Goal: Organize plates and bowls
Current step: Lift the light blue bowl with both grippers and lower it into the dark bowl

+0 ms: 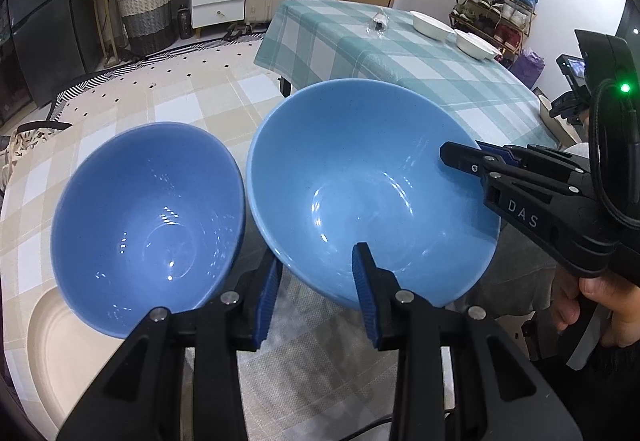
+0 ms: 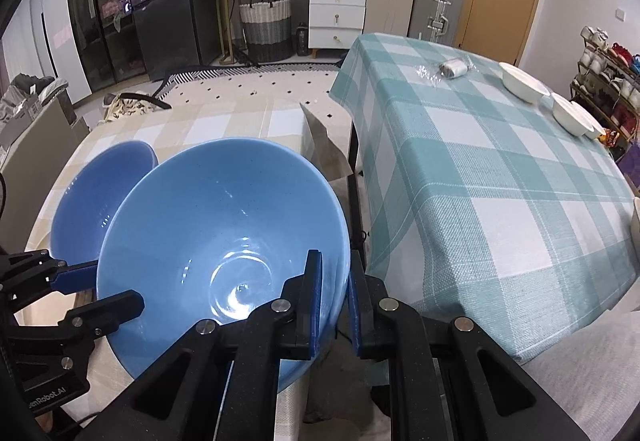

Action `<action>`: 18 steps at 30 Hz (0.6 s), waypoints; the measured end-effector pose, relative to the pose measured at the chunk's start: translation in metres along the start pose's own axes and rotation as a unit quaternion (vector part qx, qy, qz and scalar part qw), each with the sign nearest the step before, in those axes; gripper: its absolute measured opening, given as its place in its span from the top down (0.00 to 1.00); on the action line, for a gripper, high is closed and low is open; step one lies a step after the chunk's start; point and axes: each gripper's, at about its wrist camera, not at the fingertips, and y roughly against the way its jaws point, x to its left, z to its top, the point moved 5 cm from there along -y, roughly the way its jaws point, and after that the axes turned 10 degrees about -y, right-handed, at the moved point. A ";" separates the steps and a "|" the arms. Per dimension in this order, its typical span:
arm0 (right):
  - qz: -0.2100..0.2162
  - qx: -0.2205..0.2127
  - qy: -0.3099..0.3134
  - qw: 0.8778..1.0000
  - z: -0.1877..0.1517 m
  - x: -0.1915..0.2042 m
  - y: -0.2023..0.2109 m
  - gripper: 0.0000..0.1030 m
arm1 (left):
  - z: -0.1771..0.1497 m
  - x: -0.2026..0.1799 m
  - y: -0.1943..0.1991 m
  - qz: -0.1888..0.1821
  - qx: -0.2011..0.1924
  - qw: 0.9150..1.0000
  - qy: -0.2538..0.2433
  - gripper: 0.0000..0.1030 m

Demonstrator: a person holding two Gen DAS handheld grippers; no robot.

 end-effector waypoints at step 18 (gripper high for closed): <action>0.014 -0.067 -0.006 0.998 0.019 0.018 0.052 0.88 | 0.017 0.009 0.041 0.014 -0.051 0.999 -0.003 0.66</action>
